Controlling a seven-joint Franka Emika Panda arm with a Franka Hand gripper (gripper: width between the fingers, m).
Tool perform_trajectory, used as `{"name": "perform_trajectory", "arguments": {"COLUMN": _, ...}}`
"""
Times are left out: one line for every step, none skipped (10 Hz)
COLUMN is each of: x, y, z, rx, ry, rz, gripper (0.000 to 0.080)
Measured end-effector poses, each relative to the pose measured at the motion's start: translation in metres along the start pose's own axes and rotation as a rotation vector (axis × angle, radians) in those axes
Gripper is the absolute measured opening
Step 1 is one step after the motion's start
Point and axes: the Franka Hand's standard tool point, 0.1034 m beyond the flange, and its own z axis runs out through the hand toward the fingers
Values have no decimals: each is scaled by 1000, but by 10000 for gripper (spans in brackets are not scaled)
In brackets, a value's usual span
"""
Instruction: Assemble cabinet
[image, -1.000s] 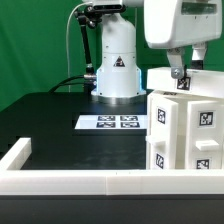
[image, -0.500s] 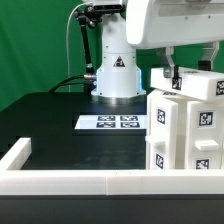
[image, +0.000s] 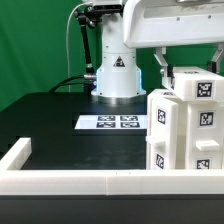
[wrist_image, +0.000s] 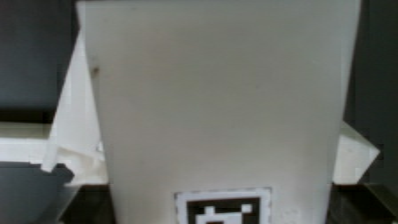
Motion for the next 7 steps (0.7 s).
{"name": "perform_trajectory", "arguments": {"x": 0, "y": -1, "z": 0, "rx": 0, "ry": 0, "rz": 46, "gripper": 561}}
{"name": "perform_trajectory", "arguments": {"x": 0, "y": -1, "z": 0, "rx": 0, "ry": 0, "rz": 128, "gripper": 561}}
{"name": "perform_trajectory", "arguments": {"x": 0, "y": -1, "z": 0, "rx": 0, "ry": 0, "rz": 203, "gripper": 561}}
{"name": "perform_trajectory", "arguments": {"x": 0, "y": -1, "z": 0, "rx": 0, "ry": -1, "rz": 273, "gripper": 561}}
{"name": "perform_trajectory", "arguments": {"x": 0, "y": -2, "z": 0, "rx": 1, "ry": -1, "rz": 343, "gripper": 561}}
{"name": "perform_trajectory", "arguments": {"x": 0, "y": -2, "z": 0, "rx": 2, "ry": 4, "rz": 441, "gripper": 561}}
{"name": "perform_trajectory", "arguments": {"x": -2, "y": -3, "z": 1, "rx": 8, "ry": 23, "rz": 561, "gripper": 561}}
